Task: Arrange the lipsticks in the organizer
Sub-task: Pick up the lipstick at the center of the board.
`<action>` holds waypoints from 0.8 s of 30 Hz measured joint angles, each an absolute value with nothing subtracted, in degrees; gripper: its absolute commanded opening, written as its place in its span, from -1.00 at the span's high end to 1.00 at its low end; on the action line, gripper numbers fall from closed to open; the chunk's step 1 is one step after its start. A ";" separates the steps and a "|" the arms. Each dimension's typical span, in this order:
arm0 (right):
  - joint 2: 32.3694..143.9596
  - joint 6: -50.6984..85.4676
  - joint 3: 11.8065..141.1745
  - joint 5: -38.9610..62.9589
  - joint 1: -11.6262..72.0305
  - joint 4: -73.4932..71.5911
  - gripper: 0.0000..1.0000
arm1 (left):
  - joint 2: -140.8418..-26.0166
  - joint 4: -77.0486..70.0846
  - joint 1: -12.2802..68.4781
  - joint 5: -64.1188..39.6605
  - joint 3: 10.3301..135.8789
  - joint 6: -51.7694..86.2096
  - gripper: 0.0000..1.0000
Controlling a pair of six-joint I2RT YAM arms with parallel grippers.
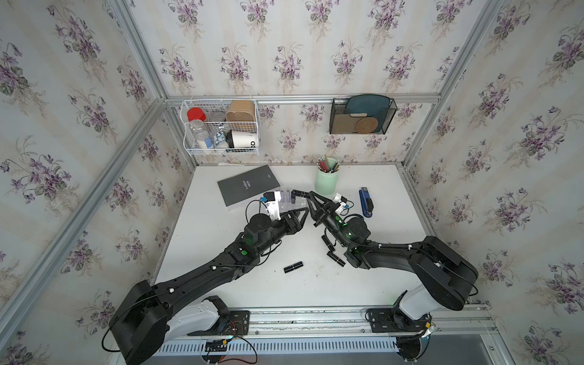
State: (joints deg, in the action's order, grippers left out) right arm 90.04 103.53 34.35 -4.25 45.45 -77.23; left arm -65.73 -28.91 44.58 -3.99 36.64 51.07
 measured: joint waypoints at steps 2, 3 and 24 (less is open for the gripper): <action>89.93 103.66 34.35 -4.91 46.00 -78.04 0.80 | -65.76 -31.51 44.23 -3.18 36.64 51.03 -0.15; 89.82 103.72 34.37 -5.21 46.19 -78.19 0.81 | -65.84 -32.56 44.14 -2.90 36.80 50.89 -0.13; 91.81 106.52 34.92 -6.90 49.17 -84.16 0.85 | -69.41 -35.29 43.07 -4.51 41.95 42.89 0.20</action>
